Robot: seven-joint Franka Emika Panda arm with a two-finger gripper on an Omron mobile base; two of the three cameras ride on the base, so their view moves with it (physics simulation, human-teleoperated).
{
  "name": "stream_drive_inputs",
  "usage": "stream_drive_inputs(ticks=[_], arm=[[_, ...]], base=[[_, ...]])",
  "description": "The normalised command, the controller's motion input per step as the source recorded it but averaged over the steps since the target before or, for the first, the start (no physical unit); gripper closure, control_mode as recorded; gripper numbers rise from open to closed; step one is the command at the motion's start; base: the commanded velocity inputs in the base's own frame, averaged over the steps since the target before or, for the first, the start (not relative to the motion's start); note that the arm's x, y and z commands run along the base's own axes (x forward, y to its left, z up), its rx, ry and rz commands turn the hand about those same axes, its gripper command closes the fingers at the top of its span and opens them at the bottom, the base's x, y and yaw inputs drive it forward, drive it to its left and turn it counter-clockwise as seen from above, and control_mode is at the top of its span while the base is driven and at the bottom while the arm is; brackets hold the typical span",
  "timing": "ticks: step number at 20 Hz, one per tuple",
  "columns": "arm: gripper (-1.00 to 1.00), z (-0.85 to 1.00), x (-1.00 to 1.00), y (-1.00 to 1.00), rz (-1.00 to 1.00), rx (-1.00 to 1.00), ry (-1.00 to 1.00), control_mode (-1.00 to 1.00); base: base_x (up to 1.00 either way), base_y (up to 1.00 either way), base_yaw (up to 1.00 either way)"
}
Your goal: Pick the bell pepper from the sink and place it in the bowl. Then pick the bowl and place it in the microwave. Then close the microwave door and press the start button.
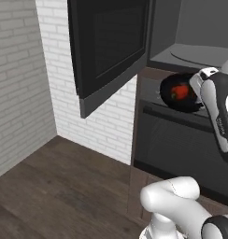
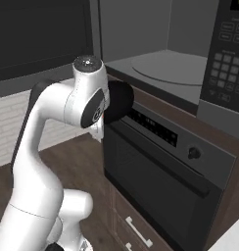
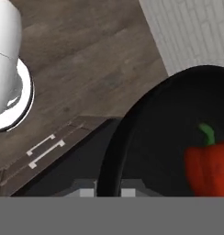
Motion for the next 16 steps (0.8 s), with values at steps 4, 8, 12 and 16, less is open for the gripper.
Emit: stream_drive_inputs(ticks=[4, 8, 12, 16], arm=[[1.00, 0.12, -0.88, 0.01, 0.06, -0.07, -0.38, -1.00], [1.00, 0.16, -0.72, 0.01, 0.03, -0.07, -0.37, -1.00], [1.00, 0.39, -0.46, 0.00, 0.00, -0.03, -0.22, -1.00], [1.00, 0.52, -0.15, 0.00, -0.03, 0.01, -0.02, -1.00]], base=[[0.00, 0.00, 0.00], [0.00, 0.00, 0.00], [0.00, 0.00, 0.00], [0.00, 0.00, 0.00]])
